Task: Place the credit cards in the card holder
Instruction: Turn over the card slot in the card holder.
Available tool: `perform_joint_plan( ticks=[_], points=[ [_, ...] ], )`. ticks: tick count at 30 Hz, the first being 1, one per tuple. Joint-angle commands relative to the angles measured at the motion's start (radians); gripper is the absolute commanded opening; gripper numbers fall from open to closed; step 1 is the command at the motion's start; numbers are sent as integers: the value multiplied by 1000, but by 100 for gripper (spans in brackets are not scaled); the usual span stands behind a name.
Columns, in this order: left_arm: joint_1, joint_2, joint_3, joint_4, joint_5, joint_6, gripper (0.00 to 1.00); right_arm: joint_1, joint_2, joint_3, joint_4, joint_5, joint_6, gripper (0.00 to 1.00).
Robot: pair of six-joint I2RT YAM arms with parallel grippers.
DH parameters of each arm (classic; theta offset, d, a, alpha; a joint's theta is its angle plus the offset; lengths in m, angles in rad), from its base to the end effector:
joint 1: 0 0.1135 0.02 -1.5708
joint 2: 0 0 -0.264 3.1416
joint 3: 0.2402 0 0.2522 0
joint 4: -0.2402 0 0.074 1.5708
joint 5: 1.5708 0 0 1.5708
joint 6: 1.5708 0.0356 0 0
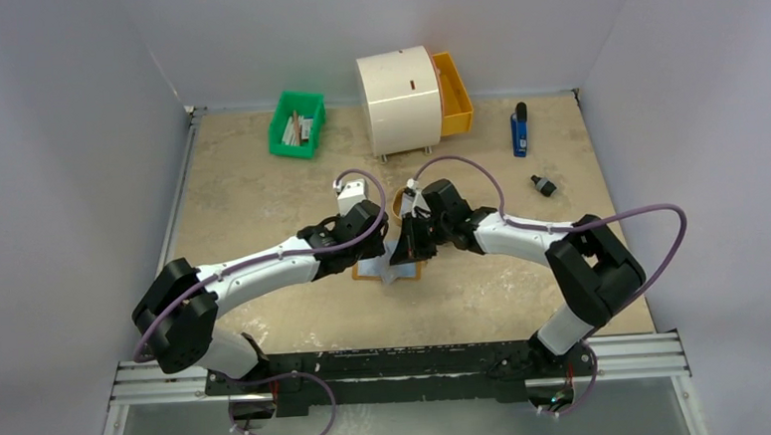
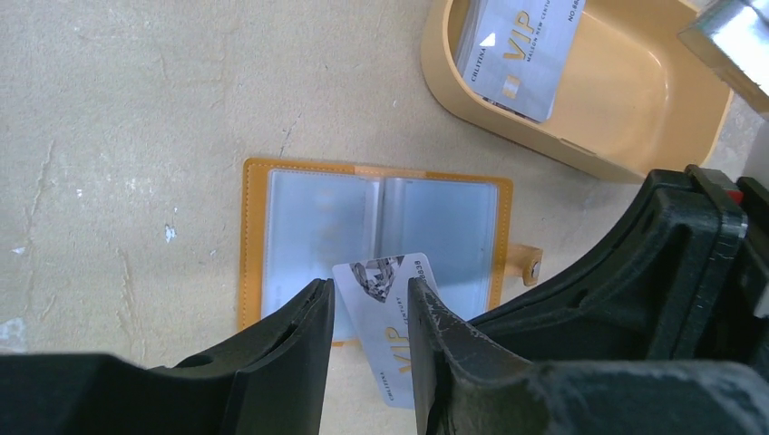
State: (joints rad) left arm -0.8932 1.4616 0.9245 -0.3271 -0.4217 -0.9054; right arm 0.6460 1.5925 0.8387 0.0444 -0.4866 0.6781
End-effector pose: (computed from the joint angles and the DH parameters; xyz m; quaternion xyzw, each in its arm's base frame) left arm 0.2004 -0.2258 0.2212 -0.0780 0.9170 -0.1427 0.3642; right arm 0.2498 0.2092 0.1848 -0.0864 0.8834 0.4218 0.1850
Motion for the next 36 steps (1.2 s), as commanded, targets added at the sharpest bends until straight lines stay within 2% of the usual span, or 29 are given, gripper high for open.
perform_joint_plan(
  ticks=[1, 4, 9, 13, 19, 36],
  points=[
    [0, -30, -11, 33, -27, 2, 34, 3, 19, 37, 0, 29, 11, 0],
    [0, -1, -27, 49, -13, 0, 29, 3, -46, 0, 13, 73, 32, 0],
    [12, -8, -65, 21, -94, -49, 27, -4, -121, -47, 6, 150, 99, 0],
    [55, -53, -131, 11, -124, -92, 27, -9, -90, -52, 23, 118, 132, 0],
    [130, -75, -213, 46, -59, -105, 26, -13, -37, -61, 59, 92, 176, 0],
    [141, -39, -249, 109, 8, -103, 24, -19, 31, -63, 103, 45, 210, 0]
  ],
)
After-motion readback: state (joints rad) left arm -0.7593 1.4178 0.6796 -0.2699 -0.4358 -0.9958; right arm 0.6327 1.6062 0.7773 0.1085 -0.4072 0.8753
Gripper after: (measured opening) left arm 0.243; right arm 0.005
